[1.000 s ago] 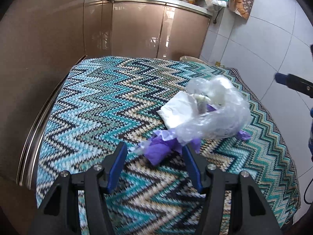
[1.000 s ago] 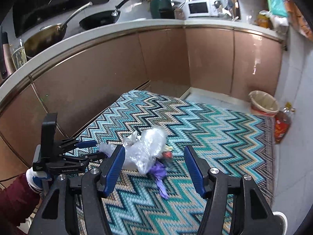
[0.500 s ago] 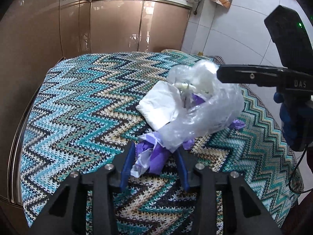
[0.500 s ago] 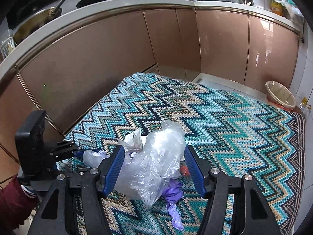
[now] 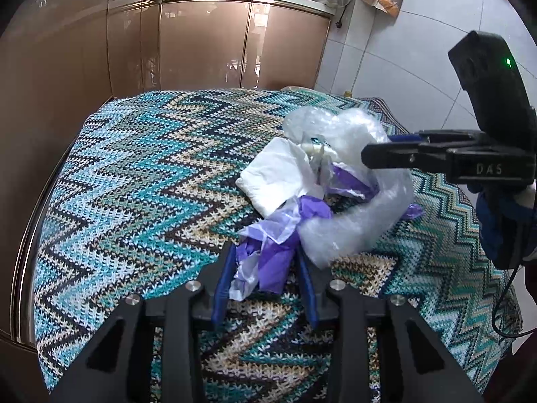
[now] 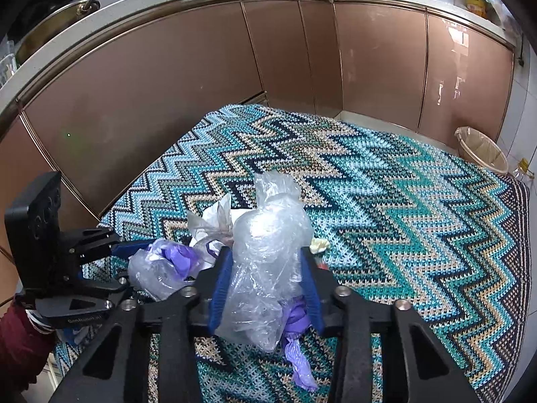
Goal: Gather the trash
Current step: 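Grasp the purple glove with the left tool while the right tool grasps a clear bag, then carry the purple glove and clear bag with both tools over the bin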
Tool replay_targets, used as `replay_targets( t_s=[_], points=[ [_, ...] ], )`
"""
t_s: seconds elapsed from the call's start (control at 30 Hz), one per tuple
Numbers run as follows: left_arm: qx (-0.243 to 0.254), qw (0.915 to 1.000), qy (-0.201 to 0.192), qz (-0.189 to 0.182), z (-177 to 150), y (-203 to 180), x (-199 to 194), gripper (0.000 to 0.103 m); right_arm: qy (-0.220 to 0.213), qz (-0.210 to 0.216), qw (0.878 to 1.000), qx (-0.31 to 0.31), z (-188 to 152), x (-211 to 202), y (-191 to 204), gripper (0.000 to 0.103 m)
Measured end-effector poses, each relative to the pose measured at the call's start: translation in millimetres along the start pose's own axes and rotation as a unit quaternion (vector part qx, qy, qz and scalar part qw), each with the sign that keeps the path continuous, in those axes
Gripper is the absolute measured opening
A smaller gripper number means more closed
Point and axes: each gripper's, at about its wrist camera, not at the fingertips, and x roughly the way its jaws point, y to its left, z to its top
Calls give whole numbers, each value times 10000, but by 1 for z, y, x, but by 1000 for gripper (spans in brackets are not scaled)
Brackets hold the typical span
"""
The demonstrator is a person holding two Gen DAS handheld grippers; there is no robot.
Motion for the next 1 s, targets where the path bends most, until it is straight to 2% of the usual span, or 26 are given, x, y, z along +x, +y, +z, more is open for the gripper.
replay_targets(
  t_s=[0.13,0.4,1.0],
  points=[
    [-10,10000,-16,62,0,0,-1,34,-65,40,10000,38,-2,-4,1,27],
    [-106,9996,-120,214,0,-1,-16,33,-530,25,9986,-75,3,-50,14,25],
    [-196,9954,-832,430,-13,-30,-115,33,-1267,-376,9912,24,-37,-175,34,25]
  ],
)
